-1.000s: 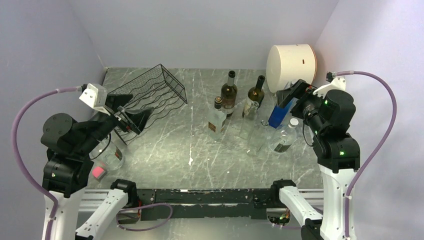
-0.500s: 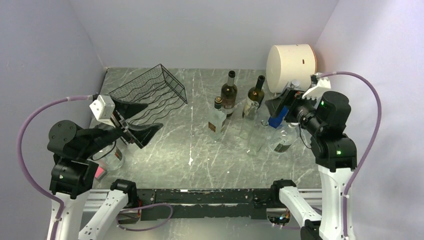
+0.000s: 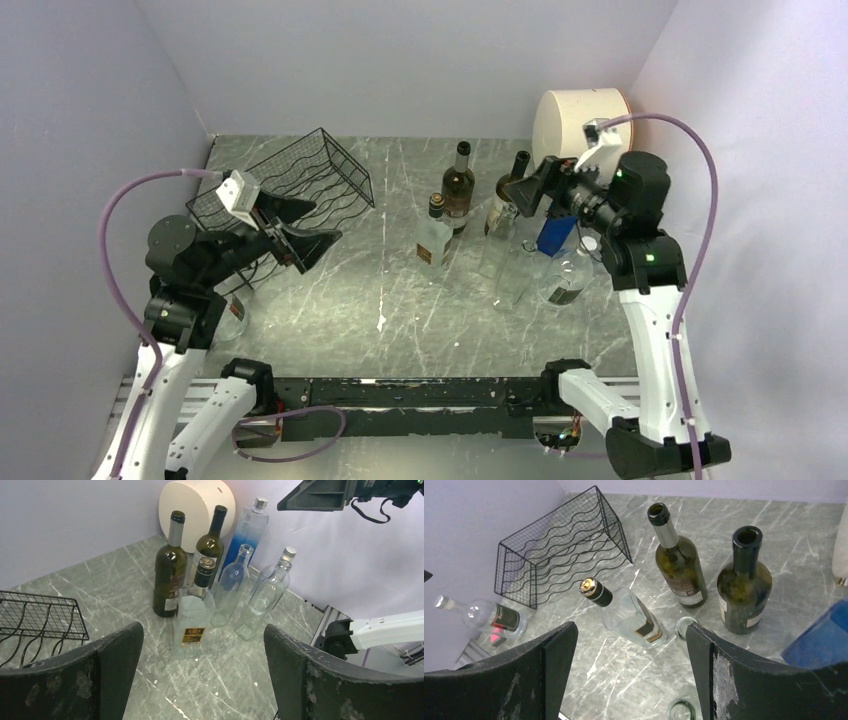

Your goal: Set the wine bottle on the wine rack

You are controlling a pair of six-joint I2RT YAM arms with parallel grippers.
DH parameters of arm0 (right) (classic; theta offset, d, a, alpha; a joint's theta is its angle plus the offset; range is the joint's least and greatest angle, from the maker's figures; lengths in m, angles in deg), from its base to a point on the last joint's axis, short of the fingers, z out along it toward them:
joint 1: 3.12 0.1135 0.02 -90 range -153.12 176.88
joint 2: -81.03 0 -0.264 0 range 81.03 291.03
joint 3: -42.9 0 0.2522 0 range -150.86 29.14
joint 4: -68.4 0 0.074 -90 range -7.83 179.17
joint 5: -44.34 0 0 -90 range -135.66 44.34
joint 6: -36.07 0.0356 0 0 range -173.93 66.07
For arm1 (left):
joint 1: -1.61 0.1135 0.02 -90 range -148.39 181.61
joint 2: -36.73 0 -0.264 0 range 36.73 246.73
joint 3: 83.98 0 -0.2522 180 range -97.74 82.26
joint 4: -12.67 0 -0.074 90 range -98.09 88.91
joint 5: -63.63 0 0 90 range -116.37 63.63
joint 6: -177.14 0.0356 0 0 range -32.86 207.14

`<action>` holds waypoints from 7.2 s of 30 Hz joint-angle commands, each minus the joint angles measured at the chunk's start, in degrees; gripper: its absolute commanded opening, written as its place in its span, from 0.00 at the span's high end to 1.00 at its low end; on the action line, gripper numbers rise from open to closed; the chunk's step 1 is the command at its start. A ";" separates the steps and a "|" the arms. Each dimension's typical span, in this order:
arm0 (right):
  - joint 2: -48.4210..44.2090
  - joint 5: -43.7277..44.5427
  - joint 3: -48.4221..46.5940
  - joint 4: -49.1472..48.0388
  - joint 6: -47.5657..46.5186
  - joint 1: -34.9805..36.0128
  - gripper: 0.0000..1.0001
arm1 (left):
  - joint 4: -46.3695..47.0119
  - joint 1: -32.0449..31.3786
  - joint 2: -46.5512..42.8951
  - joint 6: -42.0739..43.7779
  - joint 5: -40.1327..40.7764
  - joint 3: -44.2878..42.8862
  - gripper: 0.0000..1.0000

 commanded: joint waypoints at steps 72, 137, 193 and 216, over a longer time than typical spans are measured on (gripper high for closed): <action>17.30 28.31 2.00 -24.53 6.71 37.40 1.00 | 57.15 -25.12 32.54 8.76 25.60 25.97 0.01; 16.23 17.51 -9.73 11.06 -10.93 37.40 0.12 | 46.42 -32.88 34.31 90.49 17.12 8.83 0.93; 11.82 25.63 2.75 -1.58 -4.28 37.44 1.00 | 51.13 -32.93 33.39 72.38 24.46 15.62 0.01; 20.00 21.94 16.58 -29.40 -4.44 38.21 1.00 | -0.57 -32.68 15.40 -2.27 58.84 -6.82 0.01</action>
